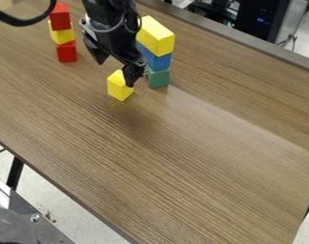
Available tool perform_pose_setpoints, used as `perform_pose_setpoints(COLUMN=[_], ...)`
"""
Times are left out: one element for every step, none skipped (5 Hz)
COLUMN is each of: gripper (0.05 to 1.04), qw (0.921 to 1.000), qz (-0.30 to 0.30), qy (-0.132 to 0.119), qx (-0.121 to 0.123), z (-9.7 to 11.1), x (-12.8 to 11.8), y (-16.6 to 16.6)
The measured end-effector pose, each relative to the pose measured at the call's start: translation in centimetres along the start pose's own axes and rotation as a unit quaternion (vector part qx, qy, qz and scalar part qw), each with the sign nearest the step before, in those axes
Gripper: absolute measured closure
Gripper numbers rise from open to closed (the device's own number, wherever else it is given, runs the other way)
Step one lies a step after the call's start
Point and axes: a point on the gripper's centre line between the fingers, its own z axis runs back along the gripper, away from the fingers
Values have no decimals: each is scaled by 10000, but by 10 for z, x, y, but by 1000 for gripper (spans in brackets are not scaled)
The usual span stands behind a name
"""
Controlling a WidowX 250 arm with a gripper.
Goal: Put the small yellow block on top of the bigger yellow block
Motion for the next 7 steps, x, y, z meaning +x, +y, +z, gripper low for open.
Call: perform_pose_setpoints(gripper=[83, 83, 83, 83, 83, 132, 418], qw=[9999, 9996, 9993, 9989, 9987, 9985, 9982], qz=[156, 262, 346, 447, 465, 542, 593], qy=[6, -28, -106, -135, -189, -124, -108], qx=[-36, -42, -21, -23, 31, 30, 54], z=[-8, -16, -22, -29, -32, -39, -40], x=[-1, -2, 1, 2, 6, 4, 3], y=[1, 4, 8, 10, 16, 18, 20])
